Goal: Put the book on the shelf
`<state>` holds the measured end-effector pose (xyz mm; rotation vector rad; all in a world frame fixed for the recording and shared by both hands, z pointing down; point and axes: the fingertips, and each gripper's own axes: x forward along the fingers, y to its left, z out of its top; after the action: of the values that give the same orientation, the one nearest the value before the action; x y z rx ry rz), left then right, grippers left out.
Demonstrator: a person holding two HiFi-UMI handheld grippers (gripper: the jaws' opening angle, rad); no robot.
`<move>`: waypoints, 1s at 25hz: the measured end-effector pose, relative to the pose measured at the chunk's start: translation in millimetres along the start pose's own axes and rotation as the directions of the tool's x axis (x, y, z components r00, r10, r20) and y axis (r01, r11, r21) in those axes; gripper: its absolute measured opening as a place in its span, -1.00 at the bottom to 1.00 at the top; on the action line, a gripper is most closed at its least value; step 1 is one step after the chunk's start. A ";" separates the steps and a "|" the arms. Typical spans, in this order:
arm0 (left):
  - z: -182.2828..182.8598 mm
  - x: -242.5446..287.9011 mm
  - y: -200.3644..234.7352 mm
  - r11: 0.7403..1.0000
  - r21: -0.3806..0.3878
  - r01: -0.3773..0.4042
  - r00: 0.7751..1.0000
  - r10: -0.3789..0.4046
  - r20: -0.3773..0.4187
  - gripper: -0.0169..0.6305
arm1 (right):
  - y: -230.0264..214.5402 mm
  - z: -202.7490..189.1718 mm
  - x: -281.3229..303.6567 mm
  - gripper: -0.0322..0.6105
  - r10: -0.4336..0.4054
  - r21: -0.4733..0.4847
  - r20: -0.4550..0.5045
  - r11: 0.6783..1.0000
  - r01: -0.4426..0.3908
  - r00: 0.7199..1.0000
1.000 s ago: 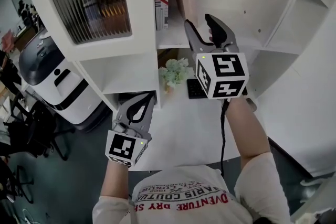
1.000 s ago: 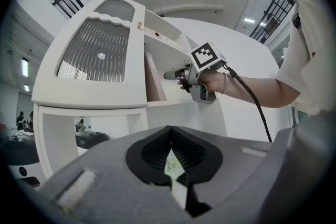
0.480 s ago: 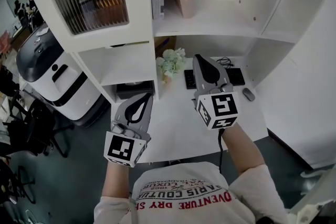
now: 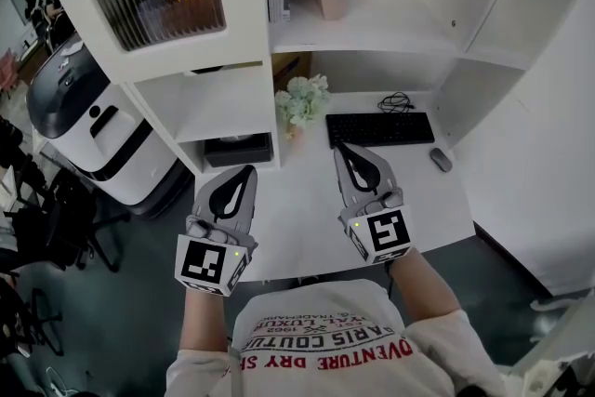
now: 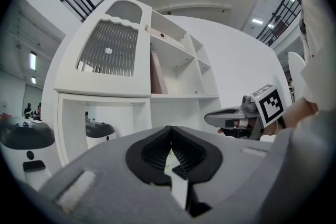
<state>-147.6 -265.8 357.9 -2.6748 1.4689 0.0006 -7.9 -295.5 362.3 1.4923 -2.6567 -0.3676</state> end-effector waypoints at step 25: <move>-14.4 6.2 10.6 1.000 0.016 -0.025 0.999 0.026 -0.032 -0.93 | 7.6 -10.1 16.9 -0.90 0.062 0.069 -0.014 0.996 -0.061 0.998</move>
<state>-153.9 -277.8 371.1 -2.6560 1.5059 -0.0516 -21.3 -307.8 373.0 1.4204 -2.7213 -0.2616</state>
